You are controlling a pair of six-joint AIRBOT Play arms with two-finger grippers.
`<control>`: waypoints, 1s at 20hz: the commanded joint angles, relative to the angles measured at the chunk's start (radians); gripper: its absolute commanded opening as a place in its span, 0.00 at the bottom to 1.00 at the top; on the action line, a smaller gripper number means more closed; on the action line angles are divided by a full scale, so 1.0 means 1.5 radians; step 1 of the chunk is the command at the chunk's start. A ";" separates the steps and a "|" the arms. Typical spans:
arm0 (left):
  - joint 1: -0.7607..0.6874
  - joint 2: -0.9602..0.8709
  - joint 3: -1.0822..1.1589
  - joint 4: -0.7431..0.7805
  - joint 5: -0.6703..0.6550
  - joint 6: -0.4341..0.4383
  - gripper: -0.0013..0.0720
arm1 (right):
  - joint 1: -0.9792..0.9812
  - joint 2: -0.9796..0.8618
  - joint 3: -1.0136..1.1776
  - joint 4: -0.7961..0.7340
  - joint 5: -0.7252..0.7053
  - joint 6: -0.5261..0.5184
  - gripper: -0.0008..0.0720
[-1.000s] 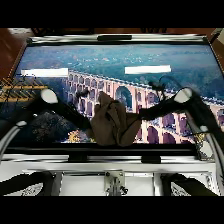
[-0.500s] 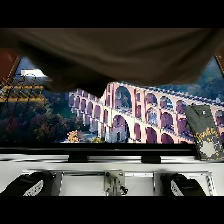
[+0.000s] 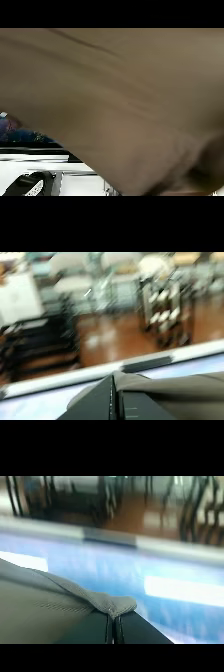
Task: Fold the shirts.
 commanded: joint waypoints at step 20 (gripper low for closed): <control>0.041 -0.563 -0.154 -0.093 -0.325 -0.038 1.00 | -0.058 -0.303 -0.542 0.011 -0.321 0.117 0.71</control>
